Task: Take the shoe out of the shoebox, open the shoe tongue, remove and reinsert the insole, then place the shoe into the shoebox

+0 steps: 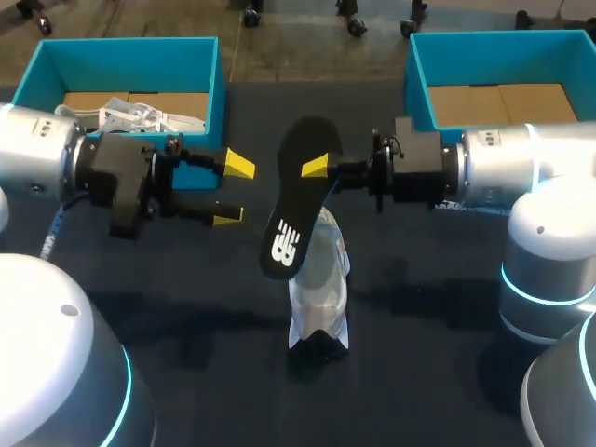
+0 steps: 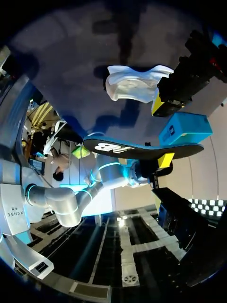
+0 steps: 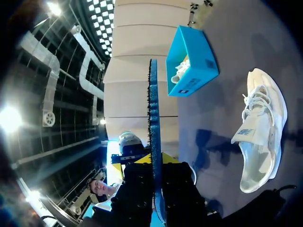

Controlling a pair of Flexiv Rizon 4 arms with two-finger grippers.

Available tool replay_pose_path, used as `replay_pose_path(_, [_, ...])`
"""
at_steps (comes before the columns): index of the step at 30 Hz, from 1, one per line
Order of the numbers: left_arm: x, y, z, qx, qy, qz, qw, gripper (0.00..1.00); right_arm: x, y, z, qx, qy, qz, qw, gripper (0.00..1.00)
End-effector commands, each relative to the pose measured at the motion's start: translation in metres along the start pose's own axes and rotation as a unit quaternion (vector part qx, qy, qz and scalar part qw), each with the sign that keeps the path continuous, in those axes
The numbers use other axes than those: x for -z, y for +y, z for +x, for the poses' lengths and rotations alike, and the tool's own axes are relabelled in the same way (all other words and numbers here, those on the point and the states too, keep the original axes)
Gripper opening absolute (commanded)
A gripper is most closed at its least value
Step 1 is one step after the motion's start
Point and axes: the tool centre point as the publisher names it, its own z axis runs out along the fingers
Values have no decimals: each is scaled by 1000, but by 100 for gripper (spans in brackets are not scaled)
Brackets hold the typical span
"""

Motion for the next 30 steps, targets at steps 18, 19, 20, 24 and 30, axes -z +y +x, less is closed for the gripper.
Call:
replay_pose_path(18, [11, 36, -33, -12, 250, 25, 968, 100, -18, -2, -17, -15, -10, 17, 1000, 0])
replay_pose_path(19, [11, 37, -34, -13, 258, 27, 966, 100, -18, -2, -17, -16, -9, 17, 1000, 0])
replay_pose_path(20, [11, 38, -35, -10, 266, 33, 963, 100, -18, -3, -18, -16, -9, 17, 1000, 0])
replay_pose_path(24, [10, 42, -40, -13, 299, 32, 954, 100, -19, -3, -20, -16, -9, 18, 1000, 0])
replay_pose_path(30, [10, 45, -42, -21, 367, 44, 929, 100, -21, -1, -22, -14, -11, 22, 1000, 0])
